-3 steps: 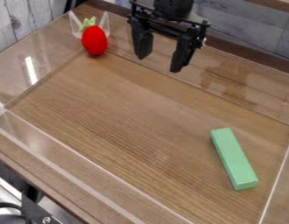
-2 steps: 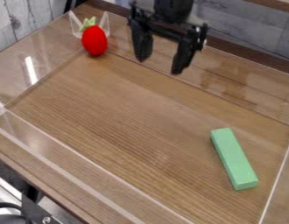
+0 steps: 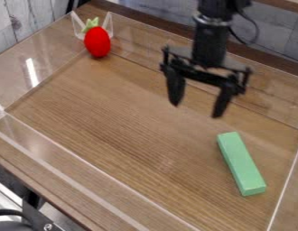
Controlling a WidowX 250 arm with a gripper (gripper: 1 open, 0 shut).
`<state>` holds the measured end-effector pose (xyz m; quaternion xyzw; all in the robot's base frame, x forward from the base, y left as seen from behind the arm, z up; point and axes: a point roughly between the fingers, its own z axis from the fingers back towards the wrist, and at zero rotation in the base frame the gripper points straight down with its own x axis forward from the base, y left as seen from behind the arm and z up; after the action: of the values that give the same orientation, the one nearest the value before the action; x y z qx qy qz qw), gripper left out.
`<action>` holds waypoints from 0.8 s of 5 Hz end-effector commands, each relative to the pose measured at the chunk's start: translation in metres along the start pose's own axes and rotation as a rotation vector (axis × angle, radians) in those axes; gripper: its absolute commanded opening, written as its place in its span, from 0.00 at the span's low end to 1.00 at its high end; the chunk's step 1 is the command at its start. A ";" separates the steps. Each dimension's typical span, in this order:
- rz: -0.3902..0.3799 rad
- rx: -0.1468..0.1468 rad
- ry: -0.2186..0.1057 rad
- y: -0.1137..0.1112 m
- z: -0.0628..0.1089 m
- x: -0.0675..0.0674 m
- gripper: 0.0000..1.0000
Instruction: Put the green stick in the brown bowl
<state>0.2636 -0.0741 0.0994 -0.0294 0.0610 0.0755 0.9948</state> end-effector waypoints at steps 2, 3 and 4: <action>0.185 -0.115 -0.105 -0.068 -0.009 -0.034 1.00; 0.304 -0.172 -0.150 -0.069 -0.019 -0.036 1.00; 0.406 -0.220 -0.192 -0.069 -0.019 -0.016 1.00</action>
<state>0.2448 -0.1443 0.0731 -0.1008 -0.0193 0.2739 0.9563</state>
